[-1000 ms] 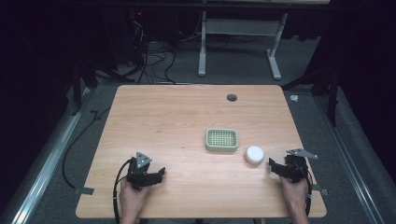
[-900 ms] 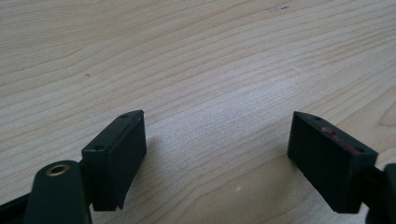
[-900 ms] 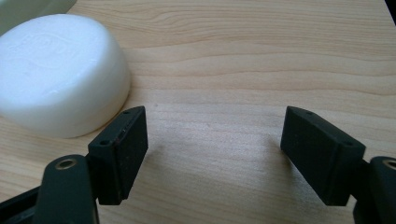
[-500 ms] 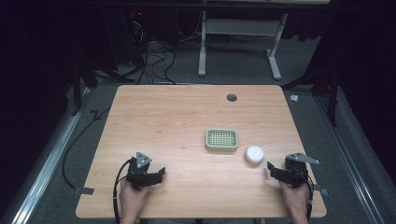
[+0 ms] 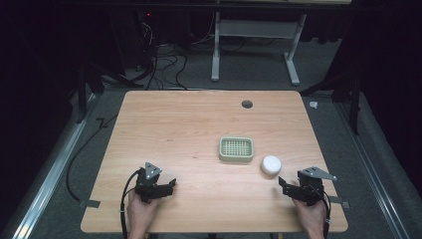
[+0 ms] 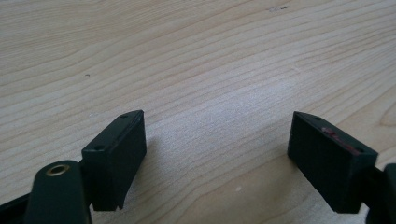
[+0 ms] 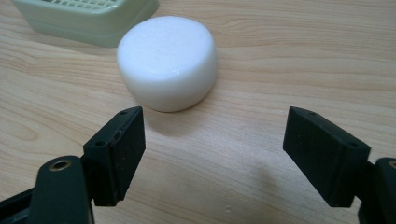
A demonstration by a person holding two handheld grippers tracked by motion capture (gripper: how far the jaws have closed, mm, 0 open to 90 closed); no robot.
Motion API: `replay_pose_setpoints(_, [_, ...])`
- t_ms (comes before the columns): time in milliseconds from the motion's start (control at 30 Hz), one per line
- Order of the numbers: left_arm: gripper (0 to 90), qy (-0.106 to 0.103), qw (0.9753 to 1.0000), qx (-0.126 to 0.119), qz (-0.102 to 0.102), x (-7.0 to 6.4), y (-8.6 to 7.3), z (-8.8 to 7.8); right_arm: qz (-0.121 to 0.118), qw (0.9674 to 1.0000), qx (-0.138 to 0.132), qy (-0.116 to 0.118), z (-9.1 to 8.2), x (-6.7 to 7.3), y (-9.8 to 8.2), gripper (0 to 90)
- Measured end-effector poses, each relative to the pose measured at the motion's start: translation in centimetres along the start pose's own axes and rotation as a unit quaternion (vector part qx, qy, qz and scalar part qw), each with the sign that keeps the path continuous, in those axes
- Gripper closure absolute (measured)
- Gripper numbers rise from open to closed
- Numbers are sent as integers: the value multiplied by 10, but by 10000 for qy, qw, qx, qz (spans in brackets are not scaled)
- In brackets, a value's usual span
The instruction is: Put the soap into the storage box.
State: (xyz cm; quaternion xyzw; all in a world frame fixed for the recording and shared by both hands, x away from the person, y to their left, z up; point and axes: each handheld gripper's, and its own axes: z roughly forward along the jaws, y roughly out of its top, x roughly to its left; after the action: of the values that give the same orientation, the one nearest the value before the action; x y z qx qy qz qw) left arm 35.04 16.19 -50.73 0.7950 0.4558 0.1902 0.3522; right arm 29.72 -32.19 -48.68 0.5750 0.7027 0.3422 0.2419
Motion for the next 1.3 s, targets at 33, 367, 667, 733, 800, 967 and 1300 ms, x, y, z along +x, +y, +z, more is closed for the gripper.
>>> replay_pose_setpoints(33, [199, 0, 10000, -1, 0, 0, 0, 0, -6, 10000, -12, 22, 0, 1, 0, 213])
replay_pose_setpoints(367, [199, -1, 10000, 0, 0, 0, 0, 0, -114, 9998, -55, 132, 3, 11, 8, 200])
replay_pose_setpoints(667, [199, -1, 10000, -1, 0, 0, 0, 0, -212, 9995, -28, 237, 10, 19, 17, 186])
replay_pose_setpoints(733, [199, -1, 10000, 0, 1, 0, 0, 0, -228, 9994, -31, 243, 11, 21, 20, 183])
replay_pose_setpoints(800, [199, -1, 10000, -2, -1, 0, 0, 0, -244, 9994, -5, 250, 13, 22, 22, 179])
replay_pose_setpoints(967, [199, 0, 10000, -1, 0, 0, 0, 0, -311, 9992, 10, 256, 17, 25, 27, 174])
replay_pose_setpoints(1300, [199, -1, 10000, 0, 0, 0, 0, 0, -365, 9991, 99, 194, 32, 27, 38, 150])
